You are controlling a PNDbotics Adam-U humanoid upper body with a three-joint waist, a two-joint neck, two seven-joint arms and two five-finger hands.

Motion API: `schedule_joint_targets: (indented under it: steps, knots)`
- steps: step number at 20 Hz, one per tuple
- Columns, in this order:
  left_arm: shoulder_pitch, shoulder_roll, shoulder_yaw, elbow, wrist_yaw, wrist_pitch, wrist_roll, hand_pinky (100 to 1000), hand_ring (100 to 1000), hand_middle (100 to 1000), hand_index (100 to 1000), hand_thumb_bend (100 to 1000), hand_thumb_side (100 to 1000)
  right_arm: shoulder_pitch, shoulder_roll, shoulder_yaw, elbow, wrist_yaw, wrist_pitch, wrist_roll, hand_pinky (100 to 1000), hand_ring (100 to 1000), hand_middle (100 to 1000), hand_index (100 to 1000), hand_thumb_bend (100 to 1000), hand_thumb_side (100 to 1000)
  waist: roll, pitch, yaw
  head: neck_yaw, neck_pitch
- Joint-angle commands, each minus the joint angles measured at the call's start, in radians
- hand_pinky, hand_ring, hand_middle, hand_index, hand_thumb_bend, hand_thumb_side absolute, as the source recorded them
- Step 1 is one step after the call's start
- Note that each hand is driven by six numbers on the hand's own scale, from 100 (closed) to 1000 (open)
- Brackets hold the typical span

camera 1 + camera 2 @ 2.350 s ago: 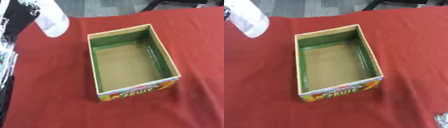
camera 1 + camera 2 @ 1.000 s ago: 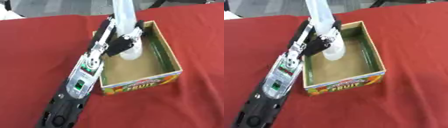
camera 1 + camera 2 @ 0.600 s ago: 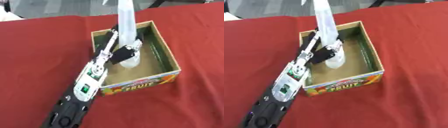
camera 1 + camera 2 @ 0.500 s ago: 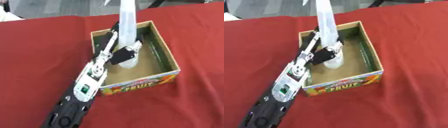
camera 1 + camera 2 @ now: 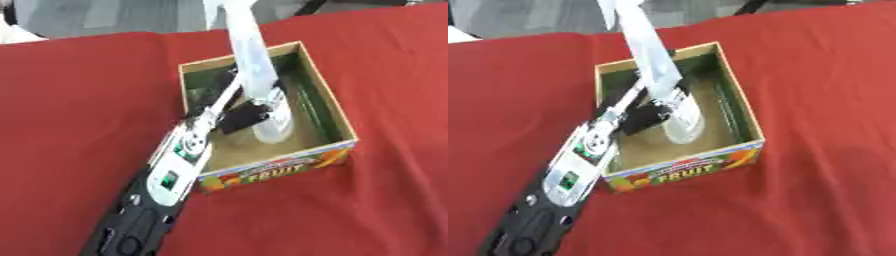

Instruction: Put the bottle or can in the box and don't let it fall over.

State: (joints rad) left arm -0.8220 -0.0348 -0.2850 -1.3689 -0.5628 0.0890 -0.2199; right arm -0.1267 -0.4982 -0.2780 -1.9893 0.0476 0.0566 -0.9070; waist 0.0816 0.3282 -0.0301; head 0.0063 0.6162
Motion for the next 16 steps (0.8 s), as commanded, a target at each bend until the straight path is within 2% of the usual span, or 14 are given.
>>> schedule_joint_targets:
  steps: [1,4,8,11,13,16]
  knots:
    - [-0.010,0.012,0.012,-0.016,-0.023,0.007,-0.039,997,1000,1000,877,165,908,-0.003,-0.030,-0.012,-0.011,-0.003,-0.006,0.000,600,503,494,674,100,1000,-0.007,-0.026,0.001,-0.004,-0.016]
    - [-0.008,0.018,0.016,-0.024,-0.044,0.010,-0.062,1000,1000,1000,889,183,917,-0.001,-0.031,-0.012,-0.011,-0.002,-0.008,0.000,600,502,493,673,100,1000,-0.006,-0.027,0.003,-0.008,-0.020]
    - [-0.002,0.020,0.013,-0.026,-0.079,0.007,-0.094,1000,1000,1000,896,100,857,0.000,-0.032,-0.014,-0.011,-0.004,-0.012,0.000,599,500,491,671,100,1000,-0.005,-0.027,0.003,-0.010,-0.024]
    - [0.000,0.019,0.014,-0.028,-0.084,0.004,-0.114,1000,1000,1000,909,112,866,0.000,-0.032,-0.016,-0.011,-0.006,-0.014,0.000,599,499,490,670,100,1000,-0.005,-0.028,0.004,-0.011,-0.025]
    - [0.000,0.021,0.016,-0.032,-0.084,0.004,-0.123,1000,1000,1000,921,181,915,0.001,-0.033,-0.016,-0.011,-0.006,-0.015,0.000,599,498,489,670,100,1000,-0.004,-0.028,0.004,-0.012,-0.026]
    - [-0.001,0.024,0.019,-0.042,-0.085,0.004,-0.133,1000,1000,1000,928,204,926,0.002,-0.034,-0.017,-0.011,-0.007,-0.016,0.000,599,497,489,669,100,1000,-0.003,-0.029,0.005,-0.013,-0.025]
